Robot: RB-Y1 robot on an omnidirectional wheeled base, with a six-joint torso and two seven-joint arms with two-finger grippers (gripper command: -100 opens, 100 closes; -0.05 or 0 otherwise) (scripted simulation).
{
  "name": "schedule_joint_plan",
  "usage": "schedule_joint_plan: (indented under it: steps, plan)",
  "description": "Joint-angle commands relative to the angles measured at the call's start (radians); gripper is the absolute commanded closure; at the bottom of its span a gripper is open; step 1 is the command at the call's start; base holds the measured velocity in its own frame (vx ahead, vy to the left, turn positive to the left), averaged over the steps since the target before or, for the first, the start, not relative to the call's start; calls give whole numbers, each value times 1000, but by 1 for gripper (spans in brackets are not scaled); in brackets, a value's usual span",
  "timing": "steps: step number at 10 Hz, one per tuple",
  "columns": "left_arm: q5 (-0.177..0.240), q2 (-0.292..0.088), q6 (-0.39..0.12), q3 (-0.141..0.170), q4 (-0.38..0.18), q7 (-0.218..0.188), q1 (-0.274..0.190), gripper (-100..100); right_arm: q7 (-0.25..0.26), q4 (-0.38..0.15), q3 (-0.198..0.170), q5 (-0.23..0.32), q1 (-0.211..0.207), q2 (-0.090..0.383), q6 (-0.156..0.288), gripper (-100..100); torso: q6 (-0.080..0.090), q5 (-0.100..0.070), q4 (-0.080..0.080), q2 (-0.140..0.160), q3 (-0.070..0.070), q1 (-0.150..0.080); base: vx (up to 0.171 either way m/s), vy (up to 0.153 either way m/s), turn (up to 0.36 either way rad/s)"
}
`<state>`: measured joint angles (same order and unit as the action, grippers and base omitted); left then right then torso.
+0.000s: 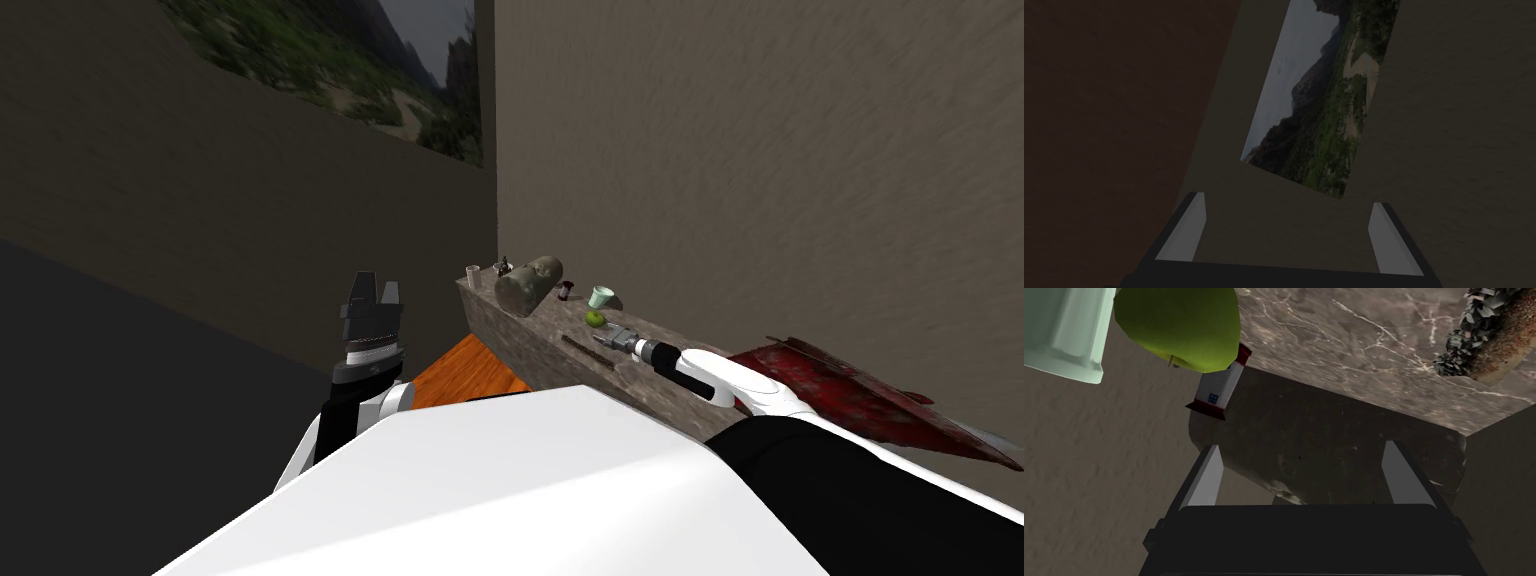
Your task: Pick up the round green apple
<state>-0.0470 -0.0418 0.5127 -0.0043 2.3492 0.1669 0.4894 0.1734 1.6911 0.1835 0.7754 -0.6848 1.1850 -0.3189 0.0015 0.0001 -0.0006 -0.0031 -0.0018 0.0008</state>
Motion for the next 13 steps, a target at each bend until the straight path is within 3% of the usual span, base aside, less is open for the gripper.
schedule_joint_plan:
  steps: [1,13]
  plan:
    - [0,0,0,0,0,0,0,0,16,-32,2,27,-11,19,-12,-100,0,0,0,0,0,0,51,23,70]
    - [0,0,0,0,0,0,0,0,121,-230,43,260,-157,195,-44,-100,0,0,0,0,0,0,77,26,75]
